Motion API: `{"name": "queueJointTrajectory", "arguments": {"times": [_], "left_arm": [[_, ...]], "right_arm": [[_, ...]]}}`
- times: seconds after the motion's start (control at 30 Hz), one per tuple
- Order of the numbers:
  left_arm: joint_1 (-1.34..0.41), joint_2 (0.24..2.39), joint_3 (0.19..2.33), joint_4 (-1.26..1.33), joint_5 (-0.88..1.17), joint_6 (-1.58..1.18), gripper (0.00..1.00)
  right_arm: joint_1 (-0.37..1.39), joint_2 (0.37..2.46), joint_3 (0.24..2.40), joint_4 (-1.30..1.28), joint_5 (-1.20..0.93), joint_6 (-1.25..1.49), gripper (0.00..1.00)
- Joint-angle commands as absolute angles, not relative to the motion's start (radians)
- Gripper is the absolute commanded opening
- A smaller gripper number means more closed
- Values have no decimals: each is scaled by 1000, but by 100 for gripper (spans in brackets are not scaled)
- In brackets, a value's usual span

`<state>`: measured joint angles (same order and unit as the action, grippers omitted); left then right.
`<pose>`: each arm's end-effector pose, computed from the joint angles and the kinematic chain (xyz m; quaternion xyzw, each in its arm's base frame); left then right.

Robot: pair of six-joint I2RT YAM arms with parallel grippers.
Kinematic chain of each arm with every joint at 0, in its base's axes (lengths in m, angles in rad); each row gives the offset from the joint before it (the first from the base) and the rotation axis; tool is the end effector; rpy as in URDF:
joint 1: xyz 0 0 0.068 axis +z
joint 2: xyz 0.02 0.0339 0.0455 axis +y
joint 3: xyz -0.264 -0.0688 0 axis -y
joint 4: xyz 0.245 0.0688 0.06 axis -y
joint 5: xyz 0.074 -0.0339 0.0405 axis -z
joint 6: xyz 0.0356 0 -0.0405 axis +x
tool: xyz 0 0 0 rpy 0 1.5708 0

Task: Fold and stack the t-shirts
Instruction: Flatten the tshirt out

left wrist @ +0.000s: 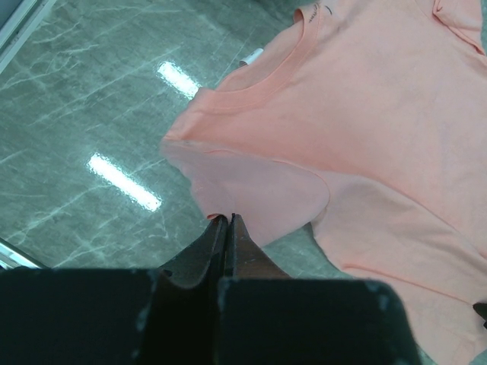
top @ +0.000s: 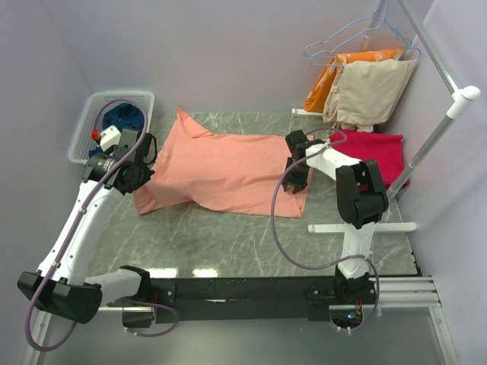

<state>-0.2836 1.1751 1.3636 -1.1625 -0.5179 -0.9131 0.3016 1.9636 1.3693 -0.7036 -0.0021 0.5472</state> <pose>0.2033 -0.0409 0.3752 -0.3576 0.8552 0.0422 0.3727 0.3697 0.1151 0.1644 0.1212 0.9833 0.0570 0.1235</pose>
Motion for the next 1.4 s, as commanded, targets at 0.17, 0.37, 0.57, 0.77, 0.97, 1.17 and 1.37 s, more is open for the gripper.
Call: {"name": "queueJointTrajectory", "arguments": {"times": [0.17, 0.37, 0.57, 0.77, 0.97, 1.17, 1.37], "left_arm": [[-279, 1169, 1401, -1141, -518, -887, 1], [-281, 1170, 1401, -1141, -522, -885, 1], [-279, 1167, 1401, -1144, -525, -884, 1], [-279, 1167, 1423, -1157, -541, -876, 1], [-279, 1157, 1472, -1180, -583, -862, 1], [-279, 1135, 1520, -1215, -653, -854, 1], [-279, 1095, 1549, -1264, -756, -885, 1]], "right_arm": [[319, 1964, 1405, -762, 74, 548, 23], [341, 1925, 1404, -784, 97, 568, 6], [368, 1856, 1428, -837, 149, 589, 0], [383, 1695, 1427, -913, 195, 612, 0], [373, 1531, 1446, -985, 273, 624, 0], [345, 1414, 1511, -1037, 347, 633, 0], [327, 1312, 1511, -1065, 411, 660, 0]]}}
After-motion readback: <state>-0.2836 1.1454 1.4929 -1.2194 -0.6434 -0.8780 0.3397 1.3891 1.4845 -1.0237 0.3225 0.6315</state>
